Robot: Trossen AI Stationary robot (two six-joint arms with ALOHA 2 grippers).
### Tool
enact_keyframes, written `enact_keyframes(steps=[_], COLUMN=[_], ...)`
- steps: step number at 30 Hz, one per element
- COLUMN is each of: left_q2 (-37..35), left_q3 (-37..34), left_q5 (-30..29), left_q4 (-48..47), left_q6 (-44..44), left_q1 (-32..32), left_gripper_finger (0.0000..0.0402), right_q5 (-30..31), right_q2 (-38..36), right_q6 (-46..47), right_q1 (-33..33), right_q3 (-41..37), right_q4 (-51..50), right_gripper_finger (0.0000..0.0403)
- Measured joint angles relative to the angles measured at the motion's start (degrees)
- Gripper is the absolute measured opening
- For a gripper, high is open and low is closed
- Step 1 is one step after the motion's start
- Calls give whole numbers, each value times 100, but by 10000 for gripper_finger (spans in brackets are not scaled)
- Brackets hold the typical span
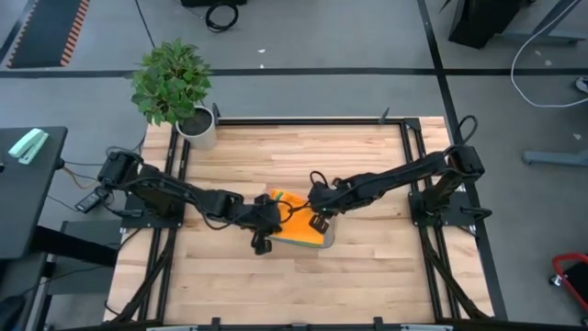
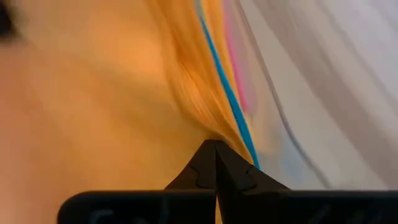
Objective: Fold microfiber towels
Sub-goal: Put the stacked microfiber cloths into the transparent bin
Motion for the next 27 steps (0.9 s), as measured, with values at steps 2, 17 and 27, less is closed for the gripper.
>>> enact_keyframes(steps=[2,17,27], left_q2=[-90,-795,-715], left_q3=[73,867,774], left_q5=[1,-166,220], left_q4=[190,-1174,-594], left_q6=[-6,1523,1921], left_q1=[68,874,959], left_gripper_finger=[6,10,8], right_q5=[-31,-171,-5], right_q2=[-33,-49,271], right_q6=[-205,580,965], right_q1=[-10,657,869], right_q3=[280,1123,1029], right_q4=[-88,-539,58], right_gripper_finger=[1,1,1])
